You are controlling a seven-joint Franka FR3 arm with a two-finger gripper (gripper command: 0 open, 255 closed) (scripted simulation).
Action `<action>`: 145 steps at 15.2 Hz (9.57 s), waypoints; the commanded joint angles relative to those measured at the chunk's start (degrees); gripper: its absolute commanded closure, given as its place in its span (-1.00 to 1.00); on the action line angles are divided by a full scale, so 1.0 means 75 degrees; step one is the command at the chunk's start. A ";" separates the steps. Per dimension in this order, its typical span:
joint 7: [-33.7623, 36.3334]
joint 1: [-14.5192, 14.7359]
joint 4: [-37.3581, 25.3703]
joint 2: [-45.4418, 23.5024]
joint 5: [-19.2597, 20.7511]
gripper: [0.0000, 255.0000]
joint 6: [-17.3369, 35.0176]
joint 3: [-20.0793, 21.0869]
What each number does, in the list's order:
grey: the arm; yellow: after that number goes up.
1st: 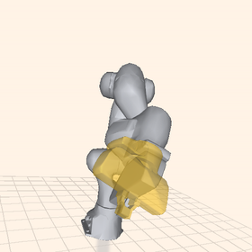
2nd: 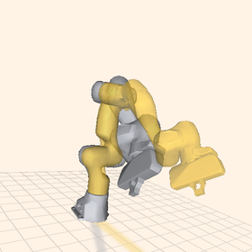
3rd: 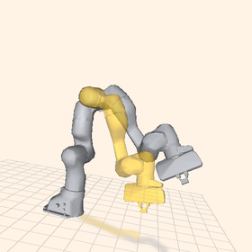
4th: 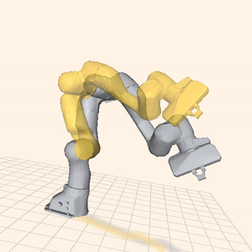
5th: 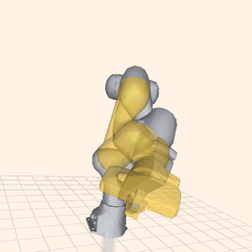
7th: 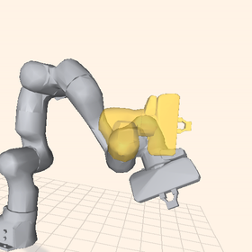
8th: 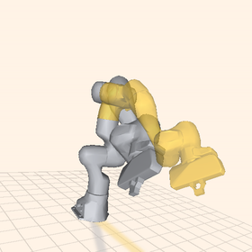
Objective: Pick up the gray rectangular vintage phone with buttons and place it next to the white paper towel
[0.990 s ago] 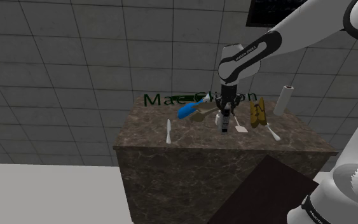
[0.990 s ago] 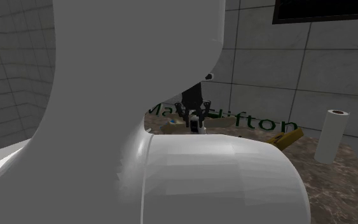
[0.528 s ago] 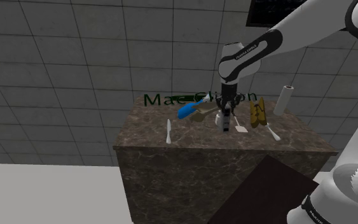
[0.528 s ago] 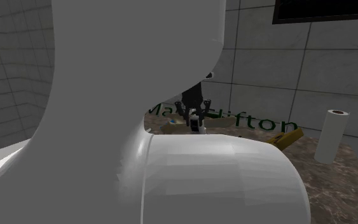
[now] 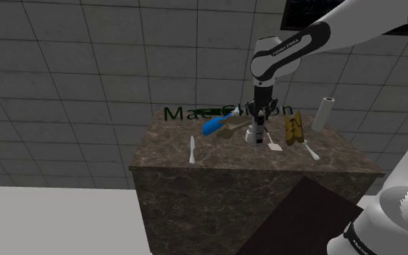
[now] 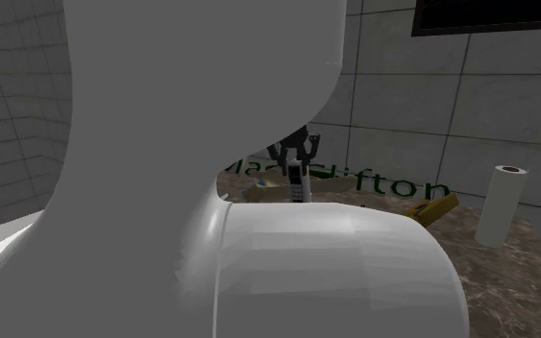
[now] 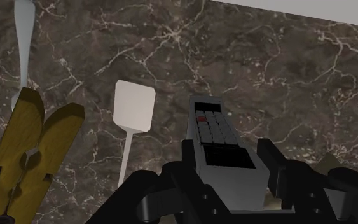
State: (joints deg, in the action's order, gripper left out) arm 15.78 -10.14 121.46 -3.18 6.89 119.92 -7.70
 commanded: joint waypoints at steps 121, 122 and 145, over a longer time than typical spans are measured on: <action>-0.7035 -0.3856 -0.4478 -0.2018 -0.1079 1.00 -0.1870 -0.2831; -0.7029 -0.3852 -0.4384 -0.2025 -0.1081 1.00 -0.1771 -0.2827; -0.7026 -0.3905 -0.2829 -0.2654 -0.1372 1.00 0.0348 -0.2668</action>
State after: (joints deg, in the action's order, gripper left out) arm -36.95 -39.46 99.76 -22.98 -3.34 121.90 -27.77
